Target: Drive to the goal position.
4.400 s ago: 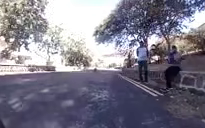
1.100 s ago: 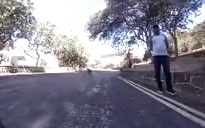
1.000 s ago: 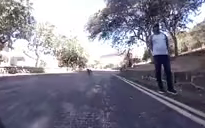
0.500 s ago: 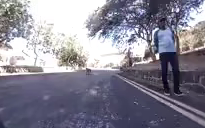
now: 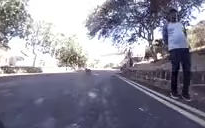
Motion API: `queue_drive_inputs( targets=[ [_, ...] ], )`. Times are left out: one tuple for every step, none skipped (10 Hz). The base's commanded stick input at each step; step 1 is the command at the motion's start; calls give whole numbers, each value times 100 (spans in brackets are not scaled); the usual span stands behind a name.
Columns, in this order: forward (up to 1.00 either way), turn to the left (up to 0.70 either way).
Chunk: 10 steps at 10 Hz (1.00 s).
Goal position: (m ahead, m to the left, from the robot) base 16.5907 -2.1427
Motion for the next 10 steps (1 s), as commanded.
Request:
queue_drive_inputs(
  targets=[
    [50,0],
    [50,0],
    [50,0],
    [50,0],
    [50,0],
    [50,0],
    [50,0],
    [50,0],
    [50,0],
    [50,0]
  ],
)
